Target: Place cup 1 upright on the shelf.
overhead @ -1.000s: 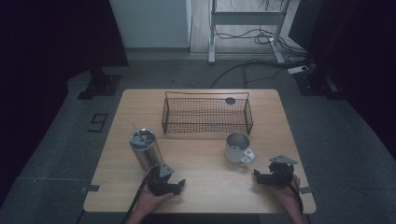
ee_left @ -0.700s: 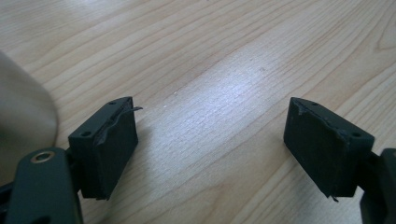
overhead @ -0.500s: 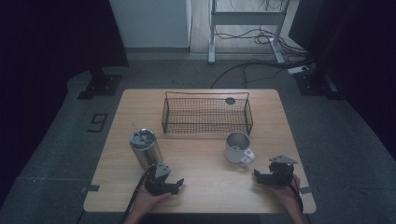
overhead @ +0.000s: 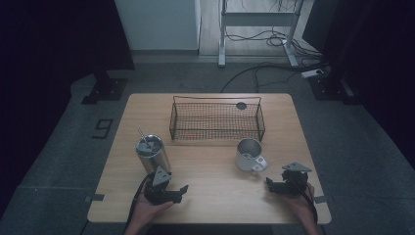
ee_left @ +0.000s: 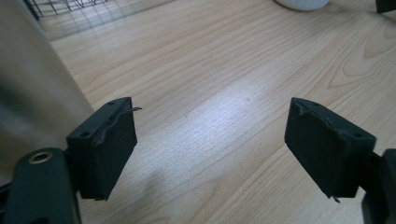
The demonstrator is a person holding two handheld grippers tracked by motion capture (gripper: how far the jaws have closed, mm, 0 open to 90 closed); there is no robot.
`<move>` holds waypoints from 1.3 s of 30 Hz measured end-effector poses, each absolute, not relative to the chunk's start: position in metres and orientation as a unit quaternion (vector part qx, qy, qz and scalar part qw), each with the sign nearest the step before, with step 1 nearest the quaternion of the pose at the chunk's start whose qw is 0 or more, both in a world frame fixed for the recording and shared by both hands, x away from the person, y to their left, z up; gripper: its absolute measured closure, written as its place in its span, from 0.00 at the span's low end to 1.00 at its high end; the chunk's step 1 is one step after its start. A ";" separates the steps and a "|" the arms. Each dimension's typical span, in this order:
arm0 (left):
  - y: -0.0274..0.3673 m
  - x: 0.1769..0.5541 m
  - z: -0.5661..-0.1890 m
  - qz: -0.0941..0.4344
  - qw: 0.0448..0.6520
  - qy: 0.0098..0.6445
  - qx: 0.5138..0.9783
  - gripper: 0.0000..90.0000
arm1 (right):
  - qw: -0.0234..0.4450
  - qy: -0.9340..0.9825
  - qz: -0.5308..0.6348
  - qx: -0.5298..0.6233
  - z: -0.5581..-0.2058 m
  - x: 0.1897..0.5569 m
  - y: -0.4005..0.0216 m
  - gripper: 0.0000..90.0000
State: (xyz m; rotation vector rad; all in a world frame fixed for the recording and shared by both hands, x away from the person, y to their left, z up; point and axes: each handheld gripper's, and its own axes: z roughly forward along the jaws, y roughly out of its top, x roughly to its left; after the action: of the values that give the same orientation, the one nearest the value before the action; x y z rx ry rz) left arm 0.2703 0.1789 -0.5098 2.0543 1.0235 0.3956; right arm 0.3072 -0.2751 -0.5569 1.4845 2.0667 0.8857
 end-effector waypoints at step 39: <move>0.244 0.254 -0.457 0.209 0.454 0.429 0.753 0.16 | 0.223 0.747 0.321 0.538 -0.557 0.307 -0.275 0.01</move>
State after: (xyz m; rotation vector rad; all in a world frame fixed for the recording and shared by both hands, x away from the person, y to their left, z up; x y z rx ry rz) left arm 0.2537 0.2440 -0.4571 1.8588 1.0580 0.5162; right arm 0.3071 -0.2754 -0.5569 1.4859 2.0616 0.8863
